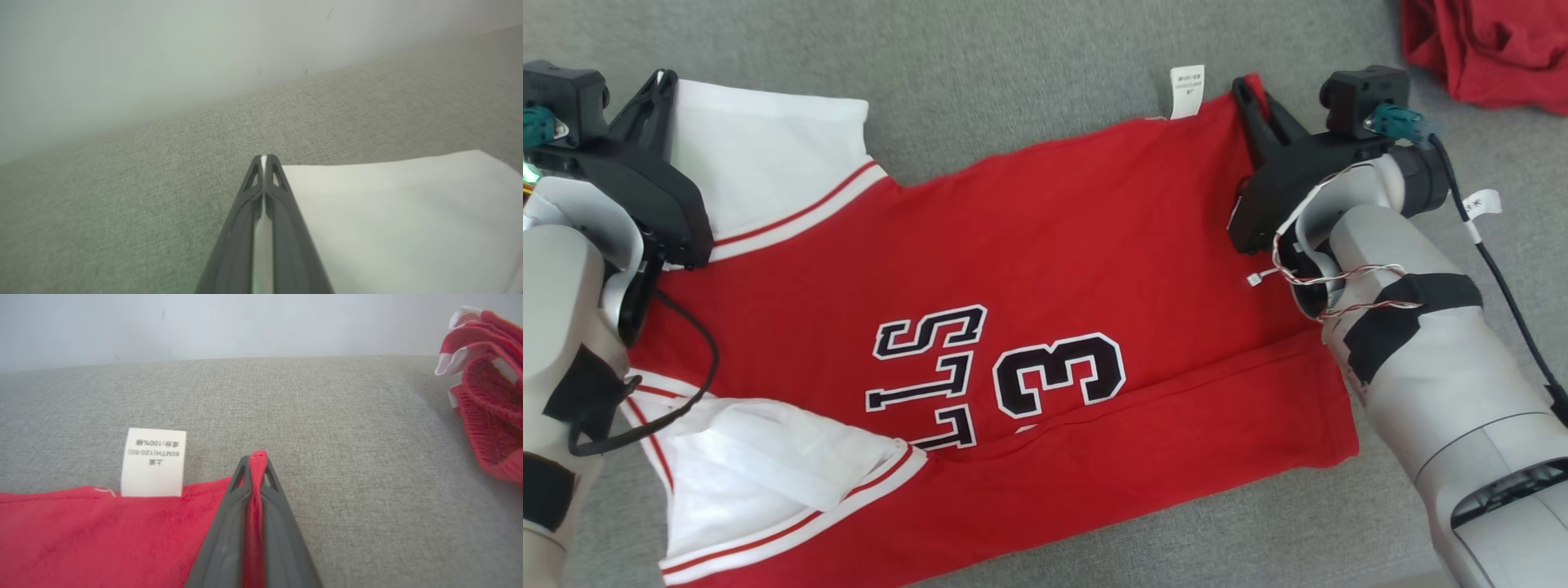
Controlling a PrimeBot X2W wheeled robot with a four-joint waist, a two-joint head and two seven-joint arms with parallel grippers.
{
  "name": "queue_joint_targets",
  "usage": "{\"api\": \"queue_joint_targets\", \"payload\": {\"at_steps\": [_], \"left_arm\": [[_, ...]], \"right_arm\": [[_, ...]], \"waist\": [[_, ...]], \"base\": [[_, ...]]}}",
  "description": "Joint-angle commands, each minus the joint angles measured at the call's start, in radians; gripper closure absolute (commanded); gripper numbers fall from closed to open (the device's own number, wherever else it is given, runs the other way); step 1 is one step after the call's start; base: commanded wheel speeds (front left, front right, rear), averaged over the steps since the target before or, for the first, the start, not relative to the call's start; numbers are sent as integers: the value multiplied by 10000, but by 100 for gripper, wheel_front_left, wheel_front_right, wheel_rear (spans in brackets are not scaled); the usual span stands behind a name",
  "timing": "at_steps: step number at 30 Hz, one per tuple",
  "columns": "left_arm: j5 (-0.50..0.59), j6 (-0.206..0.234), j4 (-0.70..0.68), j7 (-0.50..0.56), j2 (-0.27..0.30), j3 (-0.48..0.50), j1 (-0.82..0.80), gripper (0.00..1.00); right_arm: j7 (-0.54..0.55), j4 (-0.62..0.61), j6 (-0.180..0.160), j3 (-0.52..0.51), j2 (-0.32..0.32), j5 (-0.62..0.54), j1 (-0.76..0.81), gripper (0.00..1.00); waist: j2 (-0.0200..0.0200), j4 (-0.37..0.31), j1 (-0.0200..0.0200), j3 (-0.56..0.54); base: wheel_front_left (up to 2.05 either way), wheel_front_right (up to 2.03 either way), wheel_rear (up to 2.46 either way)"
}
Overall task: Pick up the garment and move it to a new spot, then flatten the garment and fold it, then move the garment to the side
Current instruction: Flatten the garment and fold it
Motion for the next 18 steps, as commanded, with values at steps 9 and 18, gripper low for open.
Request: {"api": "queue_joint_targets", "payload": {"at_steps": [9,18], "left_arm": [[-686,11,-728,-1162,-154,-424,799,100],[-1260,188,-3120,-1598,57,-18,3034,100]], "right_arm": [[-451,-209,-29,496,-442,623,905,100],[-705,-1493,-29,869,-1356,1379,2563,100]], "waist": [[-1,535,-1,-1296],[-1,1059,-1,-2051]], "base": [[0,0,0],[0,0,0]]}}
